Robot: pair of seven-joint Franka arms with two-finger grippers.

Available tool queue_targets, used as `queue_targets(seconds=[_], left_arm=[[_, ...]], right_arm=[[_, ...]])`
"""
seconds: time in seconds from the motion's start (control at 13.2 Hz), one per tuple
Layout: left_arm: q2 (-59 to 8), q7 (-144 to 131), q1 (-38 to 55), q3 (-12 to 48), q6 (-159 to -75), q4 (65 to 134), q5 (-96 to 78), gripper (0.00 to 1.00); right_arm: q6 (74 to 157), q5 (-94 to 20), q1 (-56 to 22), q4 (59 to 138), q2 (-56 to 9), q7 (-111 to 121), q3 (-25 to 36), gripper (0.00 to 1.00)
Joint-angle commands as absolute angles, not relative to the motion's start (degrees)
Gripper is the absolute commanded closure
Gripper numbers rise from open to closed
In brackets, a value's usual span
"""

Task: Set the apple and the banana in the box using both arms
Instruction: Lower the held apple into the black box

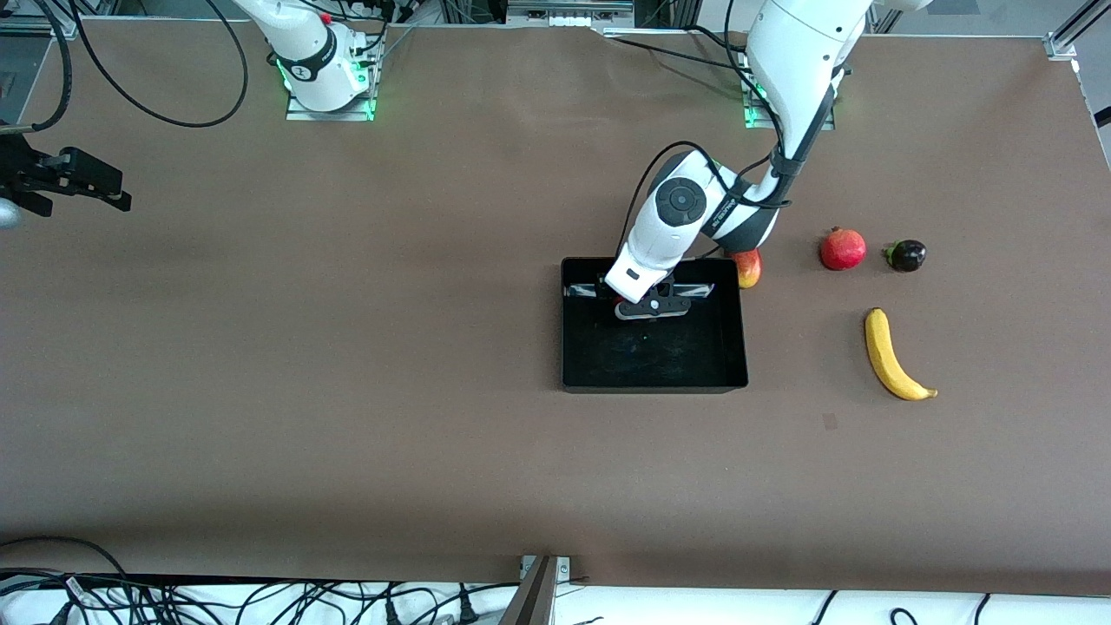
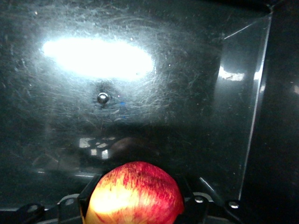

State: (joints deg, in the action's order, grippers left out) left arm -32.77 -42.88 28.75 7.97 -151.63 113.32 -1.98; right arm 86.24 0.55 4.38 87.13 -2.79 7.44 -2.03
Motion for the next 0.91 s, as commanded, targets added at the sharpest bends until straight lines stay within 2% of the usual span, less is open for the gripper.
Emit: queue_targets(seconds=[0.0,0.08,0.15,0.23,0.38,0.46,0.53,0.84], left_arm=[[-34.5,-44.1,29.3,7.6,-152.4,112.2,-1.5,0.91],[-35.0,-44.1,29.3,7.6,-152.4,111.9,-1.5,0.87],[-35.2,-44.2,29.2,7.6,-152.5,111.9,-1.6,0.76],[-35.2,-44.1,29.2,7.5,-152.5,111.6,-1.5,0.73],[-35.3,-44.1,29.2,7.3,-152.4,111.5,-1.5,0.38],[-35.3,-44.1,29.1,7.2,-152.3,111.2,-1.5,0.14],[-35.2,-44.2,29.1,7.1,-151.9,110.6,-1.5,0.02],[-34.0,-44.0,28.8,6.3,-146.4,107.8,-1.5,0.0]], right_arm=[[85.9,1.1,4.5,85.8,-3.4,7.3,-2.4,0.0],[85.9,1.1,4.5,85.8,-3.4,7.3,-2.4,0.0],[85.9,1.1,4.5,85.8,-3.3,7.3,-2.4,0.0],[85.9,1.1,4.5,85.8,-3.4,7.3,-2.4,0.0],[85.9,1.1,4.5,85.8,-3.4,7.3,-2.4,0.0],[85.9,1.1,4.5,85.8,-3.4,7.3,-2.4,0.0],[85.9,1.1,4.5,85.8,-3.4,7.3,-2.4,0.0],[85.9,1.1,4.5,85.8,-3.4,7.3,-2.4,0.0]])
